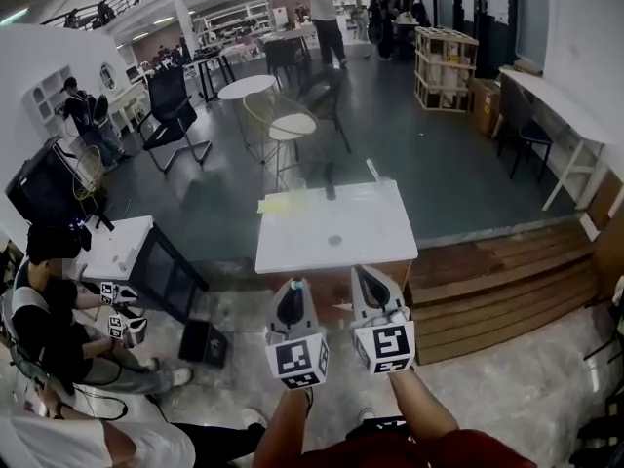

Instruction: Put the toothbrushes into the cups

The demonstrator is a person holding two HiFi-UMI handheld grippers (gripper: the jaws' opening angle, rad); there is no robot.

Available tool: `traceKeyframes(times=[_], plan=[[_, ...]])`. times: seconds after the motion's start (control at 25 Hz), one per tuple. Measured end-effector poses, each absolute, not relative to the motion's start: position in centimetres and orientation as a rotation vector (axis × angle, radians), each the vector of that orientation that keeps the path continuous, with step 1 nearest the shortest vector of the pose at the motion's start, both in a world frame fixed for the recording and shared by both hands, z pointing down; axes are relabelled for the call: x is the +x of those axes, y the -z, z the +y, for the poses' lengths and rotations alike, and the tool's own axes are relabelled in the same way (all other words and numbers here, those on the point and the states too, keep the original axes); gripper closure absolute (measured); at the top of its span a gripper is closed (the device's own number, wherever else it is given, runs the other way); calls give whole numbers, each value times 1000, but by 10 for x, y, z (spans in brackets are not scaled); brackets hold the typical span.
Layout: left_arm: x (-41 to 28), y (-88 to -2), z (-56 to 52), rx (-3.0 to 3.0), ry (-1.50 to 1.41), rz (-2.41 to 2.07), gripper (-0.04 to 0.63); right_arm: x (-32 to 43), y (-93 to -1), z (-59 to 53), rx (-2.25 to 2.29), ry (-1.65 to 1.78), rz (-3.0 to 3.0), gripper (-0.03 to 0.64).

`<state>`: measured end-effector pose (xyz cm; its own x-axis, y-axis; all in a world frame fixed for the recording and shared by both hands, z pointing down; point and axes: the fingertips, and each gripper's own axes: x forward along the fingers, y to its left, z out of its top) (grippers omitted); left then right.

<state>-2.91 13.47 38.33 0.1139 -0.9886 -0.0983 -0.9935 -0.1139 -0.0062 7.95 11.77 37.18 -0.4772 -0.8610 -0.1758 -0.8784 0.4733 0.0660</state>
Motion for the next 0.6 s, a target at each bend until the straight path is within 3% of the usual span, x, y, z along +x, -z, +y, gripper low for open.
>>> traceKeyframes(times=[0.6], plan=[[-24, -395, 43, -2252, -95, 2092, 551, 88, -388, 24, -1499, -201, 2621, 589]])
